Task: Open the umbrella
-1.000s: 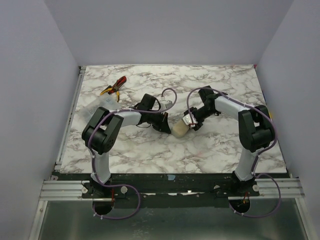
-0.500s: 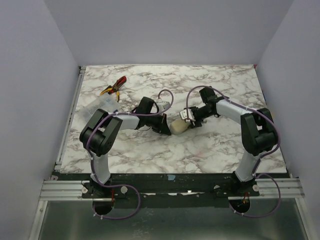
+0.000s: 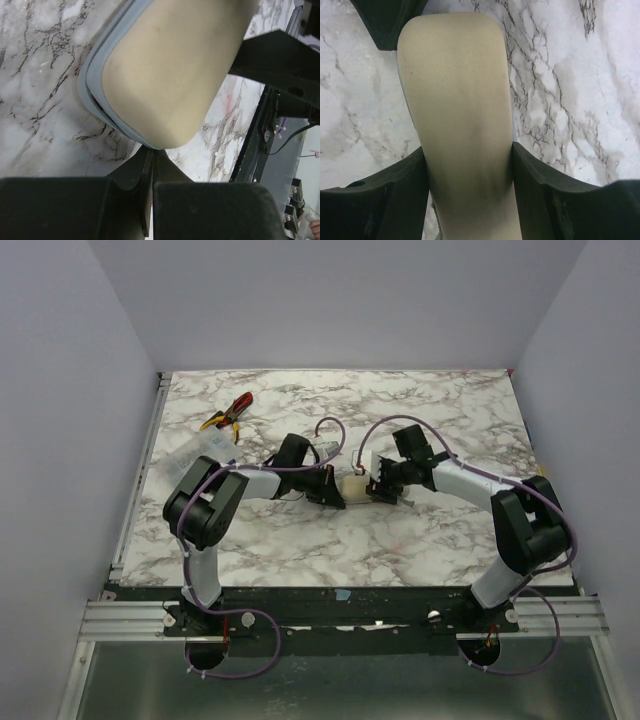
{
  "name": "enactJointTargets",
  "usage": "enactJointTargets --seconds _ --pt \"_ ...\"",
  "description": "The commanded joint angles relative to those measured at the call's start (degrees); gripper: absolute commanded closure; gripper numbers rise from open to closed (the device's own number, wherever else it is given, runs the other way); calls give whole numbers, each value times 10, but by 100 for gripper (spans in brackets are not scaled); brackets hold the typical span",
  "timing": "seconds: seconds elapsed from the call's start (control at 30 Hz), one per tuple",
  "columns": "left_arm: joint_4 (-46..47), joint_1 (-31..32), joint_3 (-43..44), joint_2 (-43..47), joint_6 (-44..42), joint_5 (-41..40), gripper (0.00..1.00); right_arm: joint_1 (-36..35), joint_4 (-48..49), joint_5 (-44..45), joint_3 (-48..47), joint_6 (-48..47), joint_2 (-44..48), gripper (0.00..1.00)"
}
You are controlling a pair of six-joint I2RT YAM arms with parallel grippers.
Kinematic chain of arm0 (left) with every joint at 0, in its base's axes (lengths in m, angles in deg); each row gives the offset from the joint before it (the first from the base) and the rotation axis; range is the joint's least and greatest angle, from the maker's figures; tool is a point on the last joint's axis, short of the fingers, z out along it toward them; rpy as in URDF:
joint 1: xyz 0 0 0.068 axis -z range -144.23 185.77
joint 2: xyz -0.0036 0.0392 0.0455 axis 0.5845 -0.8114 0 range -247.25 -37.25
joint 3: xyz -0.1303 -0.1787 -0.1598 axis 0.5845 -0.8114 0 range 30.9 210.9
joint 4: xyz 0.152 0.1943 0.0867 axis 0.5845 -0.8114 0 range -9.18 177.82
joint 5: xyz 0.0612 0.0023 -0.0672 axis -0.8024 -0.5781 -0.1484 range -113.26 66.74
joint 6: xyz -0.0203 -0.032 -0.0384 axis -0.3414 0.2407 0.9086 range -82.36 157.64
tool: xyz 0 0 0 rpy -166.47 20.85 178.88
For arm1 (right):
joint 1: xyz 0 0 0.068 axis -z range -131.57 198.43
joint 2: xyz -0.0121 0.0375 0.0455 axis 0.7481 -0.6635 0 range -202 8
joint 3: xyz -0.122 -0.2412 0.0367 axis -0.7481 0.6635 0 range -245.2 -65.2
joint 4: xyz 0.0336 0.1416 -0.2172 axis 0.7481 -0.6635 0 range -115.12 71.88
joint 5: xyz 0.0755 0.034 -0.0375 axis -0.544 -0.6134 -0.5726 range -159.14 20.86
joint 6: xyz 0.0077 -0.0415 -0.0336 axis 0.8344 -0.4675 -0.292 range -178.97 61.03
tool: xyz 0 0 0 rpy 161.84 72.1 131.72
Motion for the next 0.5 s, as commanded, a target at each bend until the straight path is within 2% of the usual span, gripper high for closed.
enactJointTargets --seconds 0.0,0.07,0.13,0.23,0.33,0.47 --pt "27 4 19 -14 19 -4 100 -51 14 44 37 208 19 53" --pt "25 -1 25 -17 20 -6 100 -55 -3 24 35 251 23 46" --pt "22 -7 32 -22 21 -7 100 -55 -26 6 30 284 25 30" --pt "12 -15 44 -30 15 -12 100 -53 -79 -5 8 308 19 15" --pt "-3 -18 55 -36 4 -8 100 -51 -101 4 -10 341 19 10" --pt "-10 -19 63 -37 -4 -1 100 -34 -111 -10 -48 393 15 8"
